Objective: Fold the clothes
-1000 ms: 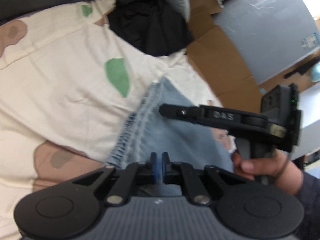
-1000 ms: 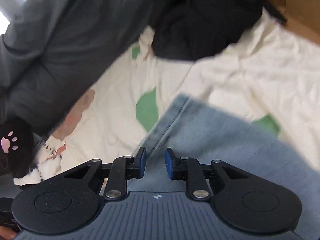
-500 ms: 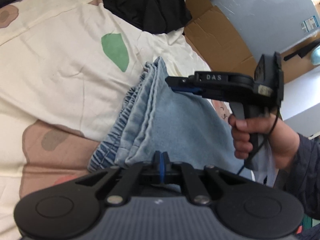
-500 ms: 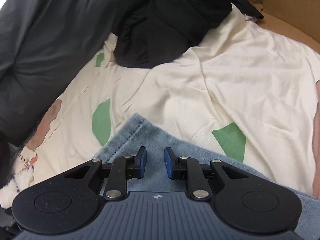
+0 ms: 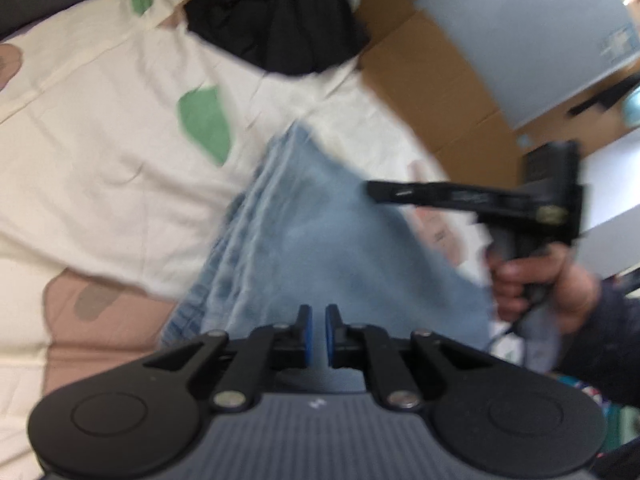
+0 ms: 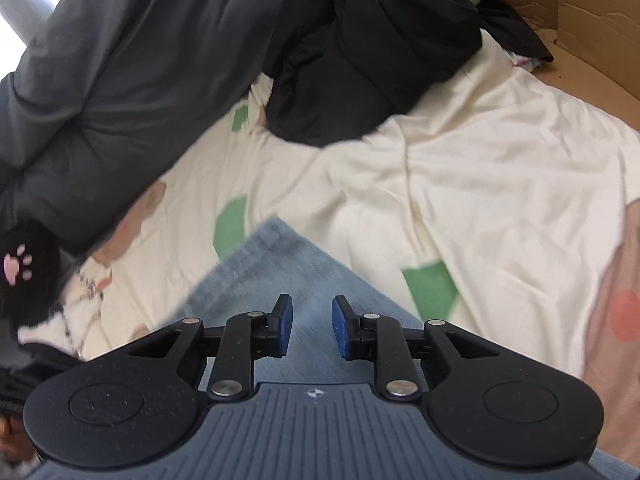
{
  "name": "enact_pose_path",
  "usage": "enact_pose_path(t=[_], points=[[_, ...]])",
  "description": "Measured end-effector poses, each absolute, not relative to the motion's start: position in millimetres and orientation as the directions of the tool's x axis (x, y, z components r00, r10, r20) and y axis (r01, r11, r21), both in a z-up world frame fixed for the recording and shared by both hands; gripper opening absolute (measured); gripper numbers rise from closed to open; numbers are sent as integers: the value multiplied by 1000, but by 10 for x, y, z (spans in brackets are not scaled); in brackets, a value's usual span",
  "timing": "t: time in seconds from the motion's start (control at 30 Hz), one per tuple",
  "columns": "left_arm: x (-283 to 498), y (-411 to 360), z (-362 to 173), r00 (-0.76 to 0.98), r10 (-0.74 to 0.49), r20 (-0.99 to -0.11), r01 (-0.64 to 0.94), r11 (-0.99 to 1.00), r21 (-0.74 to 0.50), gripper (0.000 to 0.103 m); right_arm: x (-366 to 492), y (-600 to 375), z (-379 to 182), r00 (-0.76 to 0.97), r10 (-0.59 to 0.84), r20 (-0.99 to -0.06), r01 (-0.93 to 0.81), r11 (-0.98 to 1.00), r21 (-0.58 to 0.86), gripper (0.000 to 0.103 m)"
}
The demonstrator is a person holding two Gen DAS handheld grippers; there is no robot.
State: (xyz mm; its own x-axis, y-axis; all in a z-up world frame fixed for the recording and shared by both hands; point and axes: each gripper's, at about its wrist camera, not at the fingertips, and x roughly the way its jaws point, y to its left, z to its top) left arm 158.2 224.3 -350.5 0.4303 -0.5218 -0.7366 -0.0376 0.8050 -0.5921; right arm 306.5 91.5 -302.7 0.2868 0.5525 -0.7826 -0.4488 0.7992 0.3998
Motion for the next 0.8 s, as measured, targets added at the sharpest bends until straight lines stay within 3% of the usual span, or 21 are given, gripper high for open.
enact_pose_path(t=[0.37, 0.53, 0.63, 0.8], points=[[1504, 1986, -3147, 385, -419, -822, 58, 900, -432, 7, 2393, -135, -2740, 335, 503, -796, -490, 815, 309, 29], [1584, 1971, -2960, 368, -393, -843, 101, 918, -384, 8, 1942, -804, -2453, 402, 444, -801, -430, 863, 263, 29], [1629, 2037, -2907, 356, -379, -854, 33, 918, -394, 8, 1622, -1189, -2275, 463, 432, -774, -365, 889, 278, 37], [1761, 1915, -2728, 319, -303, -898, 17, 949, -314, 8, 1059, -1608, -2369, 570, 404, -716, -266, 915, 304, 39]])
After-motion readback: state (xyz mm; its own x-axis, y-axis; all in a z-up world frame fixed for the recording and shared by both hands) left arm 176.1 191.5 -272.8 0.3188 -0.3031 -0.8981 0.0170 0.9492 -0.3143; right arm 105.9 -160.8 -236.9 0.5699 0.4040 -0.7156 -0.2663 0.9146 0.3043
